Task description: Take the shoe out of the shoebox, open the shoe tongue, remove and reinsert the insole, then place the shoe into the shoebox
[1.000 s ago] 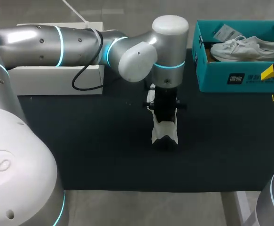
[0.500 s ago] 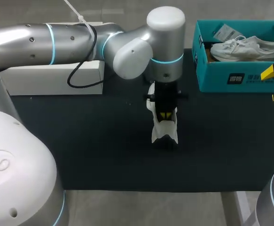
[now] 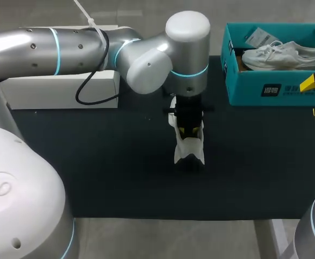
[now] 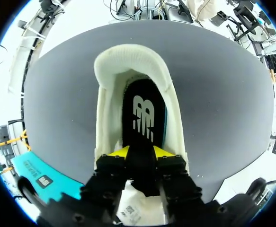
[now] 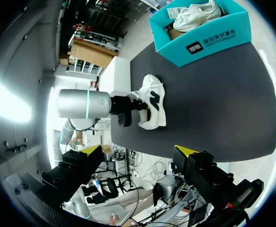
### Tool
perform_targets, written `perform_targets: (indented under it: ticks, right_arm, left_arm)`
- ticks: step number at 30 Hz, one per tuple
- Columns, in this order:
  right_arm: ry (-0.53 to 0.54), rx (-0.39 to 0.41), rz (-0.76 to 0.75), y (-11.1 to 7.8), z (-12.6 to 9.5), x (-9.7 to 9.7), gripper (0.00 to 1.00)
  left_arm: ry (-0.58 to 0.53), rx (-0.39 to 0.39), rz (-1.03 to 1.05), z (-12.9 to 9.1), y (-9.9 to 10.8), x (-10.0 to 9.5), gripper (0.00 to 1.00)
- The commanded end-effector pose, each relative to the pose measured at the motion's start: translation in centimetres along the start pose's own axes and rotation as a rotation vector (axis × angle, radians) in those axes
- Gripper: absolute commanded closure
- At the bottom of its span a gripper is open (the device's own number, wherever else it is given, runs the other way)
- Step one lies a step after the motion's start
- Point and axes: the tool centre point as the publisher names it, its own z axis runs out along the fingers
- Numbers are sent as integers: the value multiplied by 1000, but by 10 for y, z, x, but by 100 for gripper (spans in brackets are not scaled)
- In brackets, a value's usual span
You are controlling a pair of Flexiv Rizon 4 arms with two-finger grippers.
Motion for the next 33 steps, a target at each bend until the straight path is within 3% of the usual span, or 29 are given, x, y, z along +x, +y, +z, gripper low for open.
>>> perform_targets:
  ticks: [1, 2, 4, 5, 6, 26, 33]
  right_arm:
    - [-3, -1, 1, -1, 0, 0, 0]
    - [-3, -1, 1, -1, 0, 0, 0]
    - [-3, -1, 1, -1, 0, 0, 0]
    - [-3, -1, 1, -1, 0, 0, 0]
    - [-3, -1, 1, -1, 0, 0, 0]
    - [-3, -1, 1, -1, 0, 0, 0]
    - [-3, -1, 1, -1, 0, 0, 0]
  left_arm:
    - [-8, 16, -2, -10, 3, 3, 53]
    - [-9, 17, -3, -12, 3, 4, 46]
    - [8, 14, -10, -13, 4, 4, 10]
    - [13, 19, -14, -13, 5, 5, 2]
    - [15, 21, -14, -13, 6, 5, 0]
    - [-7, -4, -27, -32, 11, -4, 0]
    - [3, -70, -60, -54, 26, -6, 0]
